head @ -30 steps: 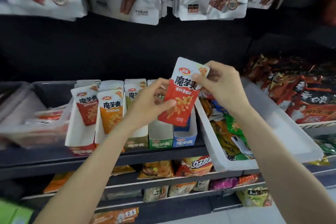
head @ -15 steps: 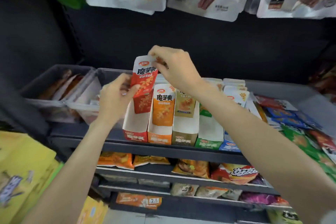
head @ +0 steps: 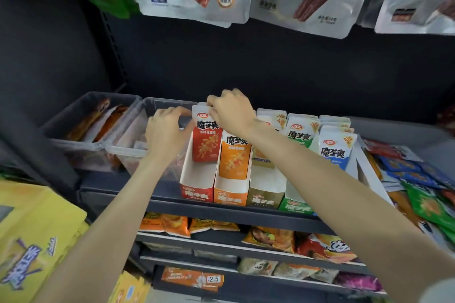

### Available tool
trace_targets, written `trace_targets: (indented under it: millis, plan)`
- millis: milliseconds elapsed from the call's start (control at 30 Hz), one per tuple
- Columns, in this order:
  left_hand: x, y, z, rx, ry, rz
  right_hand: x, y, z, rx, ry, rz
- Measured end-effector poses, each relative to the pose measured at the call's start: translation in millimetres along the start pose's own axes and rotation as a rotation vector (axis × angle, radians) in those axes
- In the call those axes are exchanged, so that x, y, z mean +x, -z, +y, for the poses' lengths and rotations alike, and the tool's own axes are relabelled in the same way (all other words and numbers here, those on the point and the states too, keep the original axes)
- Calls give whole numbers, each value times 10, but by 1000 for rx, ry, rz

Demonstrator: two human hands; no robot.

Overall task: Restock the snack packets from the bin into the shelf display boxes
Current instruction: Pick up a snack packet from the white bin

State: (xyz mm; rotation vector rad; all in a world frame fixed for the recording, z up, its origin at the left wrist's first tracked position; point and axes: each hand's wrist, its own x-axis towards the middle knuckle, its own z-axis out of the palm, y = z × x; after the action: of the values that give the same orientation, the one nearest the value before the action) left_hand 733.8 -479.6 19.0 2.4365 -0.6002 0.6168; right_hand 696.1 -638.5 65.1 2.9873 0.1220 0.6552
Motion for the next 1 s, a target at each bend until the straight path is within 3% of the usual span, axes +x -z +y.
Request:
trace_targets:
  millis: [200, 367, 467, 633, 767, 833, 900, 1000]
  plan:
    - [-52, -27, 62, 22, -102, -18, 23, -114, 3, 11, -56, 10]
    - [-46, -10, 111, 86, -118, -49, -31, -97, 122, 88, -40, 134]
    - [-61, -12, 157, 130, -123, -18, -112, -55, 209, 162, -47, 216]
    - [-100, -34, 256, 122, -159, 51, -353, 123, 347, 268, -37, 199]
    - [-226, 48, 594, -132, -310, 238, -870, 521, 517, 321, -15, 216]
    - [-375, 88, 925, -323, -422, 256, -1297, 744, 675, 294, -27, 213]
    - [-547, 101, 1328, -516, -517, 173, -1787, 931, 885, 238, -90, 193]
    - [-772, 42, 1932, -704, -629, -86, -2518, 1119, 1272, 183, -317, 119]
